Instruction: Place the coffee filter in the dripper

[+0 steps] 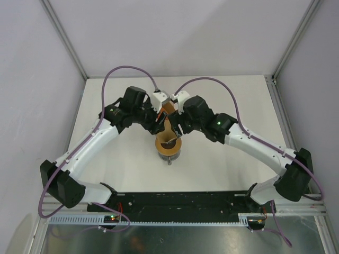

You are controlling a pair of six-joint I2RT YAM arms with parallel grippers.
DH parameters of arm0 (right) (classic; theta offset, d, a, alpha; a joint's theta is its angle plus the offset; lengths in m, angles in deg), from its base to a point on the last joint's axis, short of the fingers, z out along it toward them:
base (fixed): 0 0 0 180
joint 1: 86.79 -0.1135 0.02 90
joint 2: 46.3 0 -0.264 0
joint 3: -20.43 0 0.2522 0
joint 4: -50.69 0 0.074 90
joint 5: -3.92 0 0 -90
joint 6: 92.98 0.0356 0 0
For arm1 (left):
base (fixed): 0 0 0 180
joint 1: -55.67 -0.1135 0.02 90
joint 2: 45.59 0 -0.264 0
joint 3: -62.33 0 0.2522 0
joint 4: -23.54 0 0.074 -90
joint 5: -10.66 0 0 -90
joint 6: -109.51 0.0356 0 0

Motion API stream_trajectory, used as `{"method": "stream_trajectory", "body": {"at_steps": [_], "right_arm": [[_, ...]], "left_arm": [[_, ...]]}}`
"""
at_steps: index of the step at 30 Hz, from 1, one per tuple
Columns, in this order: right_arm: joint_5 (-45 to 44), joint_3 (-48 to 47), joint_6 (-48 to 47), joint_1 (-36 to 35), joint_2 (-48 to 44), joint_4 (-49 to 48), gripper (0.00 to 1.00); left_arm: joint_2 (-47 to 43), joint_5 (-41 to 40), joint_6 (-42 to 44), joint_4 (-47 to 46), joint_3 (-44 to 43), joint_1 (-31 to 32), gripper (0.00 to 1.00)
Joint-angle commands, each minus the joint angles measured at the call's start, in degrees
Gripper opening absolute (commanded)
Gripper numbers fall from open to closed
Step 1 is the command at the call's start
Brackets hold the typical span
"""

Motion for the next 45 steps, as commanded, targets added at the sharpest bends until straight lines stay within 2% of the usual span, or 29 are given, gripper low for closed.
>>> {"method": "stream_trajectory", "body": {"at_steps": [1,4,6,7,8,9,11,18,22,32,36,45], "right_arm": [[3.1,-0.2,-3.4,0.3,-5.2,-5.0,0.74],[4.7,-0.2,-3.9,1.0,-7.6,-7.7,0.67],[7.8,-0.2,-4.0,1.6,-8.8,-9.5,0.44],[9.4,-0.2,-3.8,1.9,-9.1,-10.3,0.27],[10.8,-0.7,-3.6,2.1,-9.0,-10.6,0.14],[12.5,-1.5,-3.5,2.2,-8.2,-10.2,0.07],[15.0,-5.0,-3.7,1.9,-5.2,-6.3,0.02],[14.2,-24.8,-7.3,-1.9,13.4,16.5,0.00],[14.3,-28.7,-7.8,-3.3,18.1,22.3,0.00],[11.0,-30.6,-7.9,-4.2,20.0,23.5,0.00],[10.9,-31.4,-8.0,-4.0,19.3,23.4,0.00],[12.6,-26.8,-10.4,-3.7,13.9,20.0,0.00]], "left_arm": [[-2.0,-0.7,1.5,-1.0,-3.2,0.4,0.69],[-2.5,-2.7,1.9,-0.9,-4.3,-0.5,0.70],[-3.0,-4.1,1.8,-0.9,-5.3,-1.9,0.71],[-3.2,-4.5,1.7,-0.9,-5.7,-2.6,0.72],[-3.4,-4.7,1.6,-1.0,-5.9,-3.3,0.73],[-3.5,-4.8,1.5,-1.0,-6.1,-3.8,0.74],[-4.0,-4.8,1.1,-1.0,-6.2,-5.2,0.75],[-5.6,-2.9,0.2,-2.1,-3.4,-11.2,0.77],[-6.2,-2.4,0.1,-2.4,-2.6,-12.5,0.78],[-5.7,0.2,-0.1,-2.7,-1.7,-12.9,0.78],[-5.6,-2.2,0.6,-2.8,-1.9,-13.2,0.79],[-2.8,-2.8,1.5,-3.9,-0.7,-19.0,0.80]]}}
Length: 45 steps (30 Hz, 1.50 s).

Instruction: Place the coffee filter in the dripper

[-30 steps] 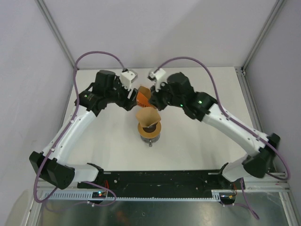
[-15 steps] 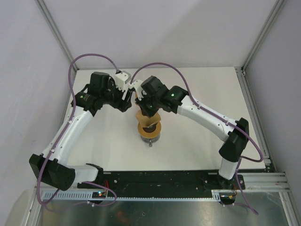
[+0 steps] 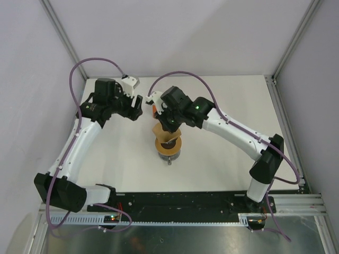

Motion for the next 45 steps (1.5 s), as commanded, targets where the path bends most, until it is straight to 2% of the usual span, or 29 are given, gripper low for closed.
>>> {"method": "stream_trajectory", "body": {"at_steps": [1,8,21,37,45], "right_arm": [[2.1,1.1,-2.7,-0.4,-3.8,-1.2,0.00],[-0.9,0.4,-3.5,-1.5,0.0,3.6,0.00],[1.8,-0.7,-5.1,-1.3,9.4,7.3,0.00],[-0.5,4.7,-3.6,-1.0,11.0,4.5,0.00],[-3.8,2.9,-3.6,-2.4,11.6,4.8,0.00]], "left_arm": [[1.1,0.1,0.4,-2.4,0.5,-2.2,0.80],[0.5,1.0,0.4,-2.5,0.6,-3.4,0.80],[-0.2,2.7,0.4,-2.4,1.4,-3.4,0.81],[-0.1,3.7,0.5,-2.4,1.5,-3.4,0.81],[-0.2,3.9,0.5,-2.4,1.4,-3.4,0.81]]}}
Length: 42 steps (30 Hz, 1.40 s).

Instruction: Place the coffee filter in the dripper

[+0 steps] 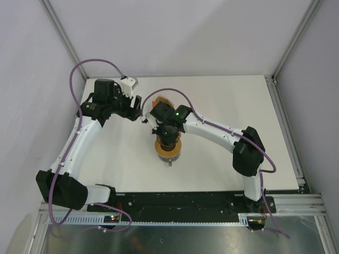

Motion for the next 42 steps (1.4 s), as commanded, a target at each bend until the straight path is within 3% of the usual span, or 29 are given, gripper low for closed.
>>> {"method": "stream_trajectory", "body": {"at_steps": [1,17,35,42], "right_arm": [[-3.2,-0.5,0.3,-1.1,1.0,1.0,0.00],[1.1,-4.7,-0.6,0.0,-7.1,-1.7,0.00],[-1.5,-6.5,0.0,-1.2,-11.0,-0.7,0.00],[-1.0,-1.9,3.2,2.0,-21.9,-9.8,0.00]], "left_arm": [[-1.7,1.6,0.5,-1.4,0.1,-0.3,0.81],[-2.1,2.2,0.6,-1.3,0.3,-0.3,0.81],[-2.2,2.1,0.5,-1.4,0.3,-0.3,0.81],[-1.9,1.6,0.9,-1.4,0.3,-0.3,0.82]]}}
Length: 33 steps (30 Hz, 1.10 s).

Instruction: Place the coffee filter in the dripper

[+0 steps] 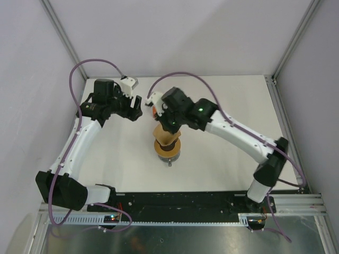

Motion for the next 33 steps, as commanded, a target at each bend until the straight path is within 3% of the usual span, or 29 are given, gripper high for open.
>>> {"method": "stream_trajectory", "body": {"at_steps": [1,4,6,8,13,15,23,33], "right_arm": [[1.0,3.1,3.5,3.7,-12.7,-11.0,0.00],[2.2,12.5,7.4,10.9,-21.3,-20.5,0.00],[2.0,20.0,10.1,17.2,-26.9,-26.4,0.06],[3.3,26.3,11.9,24.3,-31.4,-29.5,0.23],[3.0,36.3,12.7,37.1,-36.8,-30.5,0.86],[1.9,40.2,13.1,41.6,-38.2,-32.6,0.96],[-1.7,59.9,14.6,52.9,-45.5,-49.9,0.99],[-2.7,74.8,10.7,55.0,-46.6,-66.2,0.99]], "left_arm": [[-1.5,0.2,1.0,-1.5,0.3,-0.3,0.82],[-1.7,-1.2,1.0,-3.0,0.8,-0.5,0.85],[-2.1,-3.4,1.0,-5.7,2.2,-0.8,0.93],[-2.5,-6.6,0.9,-9.4,4.6,-1.4,0.98],[-3.6,-10.2,-1.2,-19.2,12.2,-5.7,0.99],[-4.1,-9.8,-2.5,-23.3,15.1,-7.7,1.00],[-8.3,-14.4,-4.1,-43.3,28.9,-11.1,1.00],[-8.3,-16.0,-8.4,-66.6,46.3,-14.4,1.00]]}}
